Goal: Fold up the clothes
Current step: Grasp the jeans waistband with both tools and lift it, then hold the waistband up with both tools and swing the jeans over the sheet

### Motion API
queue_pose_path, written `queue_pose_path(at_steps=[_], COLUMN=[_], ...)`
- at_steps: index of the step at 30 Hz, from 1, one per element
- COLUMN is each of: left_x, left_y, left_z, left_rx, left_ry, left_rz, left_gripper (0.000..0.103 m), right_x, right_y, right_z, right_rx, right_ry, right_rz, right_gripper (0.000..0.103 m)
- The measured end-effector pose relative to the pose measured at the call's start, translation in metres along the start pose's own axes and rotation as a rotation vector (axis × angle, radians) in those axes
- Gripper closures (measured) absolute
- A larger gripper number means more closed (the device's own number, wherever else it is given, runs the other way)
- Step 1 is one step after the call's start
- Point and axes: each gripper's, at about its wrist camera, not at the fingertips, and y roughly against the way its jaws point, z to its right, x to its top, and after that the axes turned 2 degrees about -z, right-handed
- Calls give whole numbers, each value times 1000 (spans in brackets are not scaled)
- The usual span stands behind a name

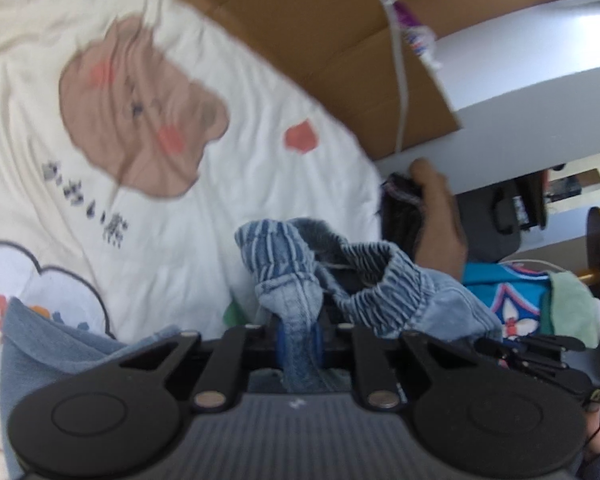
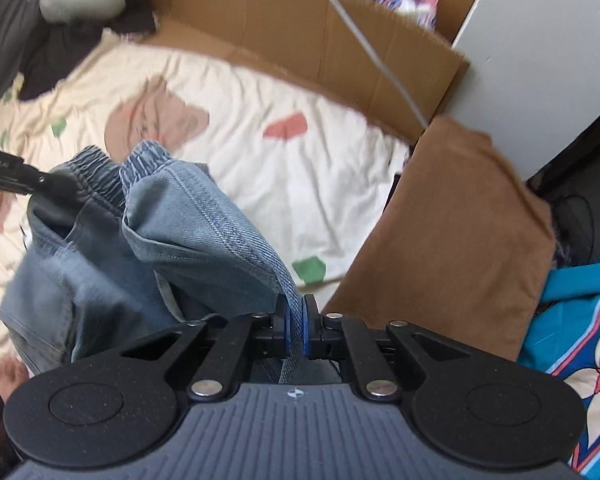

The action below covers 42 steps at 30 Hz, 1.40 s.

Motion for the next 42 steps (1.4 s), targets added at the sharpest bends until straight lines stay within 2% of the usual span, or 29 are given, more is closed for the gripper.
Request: queue_pose_path(at_steps=[10,16,25,31,37,42], left_x=[3,-3,-23,-37,-60,-77], left_y=[119,191,283,341,388,413], left_z=[23,15,-21,-38,-44,-51], left_rx=[-3,18,68,123,182,219], left_ry=[-36,-19,54,79,100,138], left_rz=[181,298,420,487,547,580], left_gripper=[90,90,91,91,91,91], right_x=[22,40,63,77,89,96], right_y=[70,95,127,136,140,137], right_z=[-27,-64,-128,-170,-209,-232], right_rx=[16,47,99,164,233,298], right_ry=[-54,-28,44,90,140,169], right_rz=[188,273,342,370,403,398], right_gripper=[100,100,100,100,100,100])
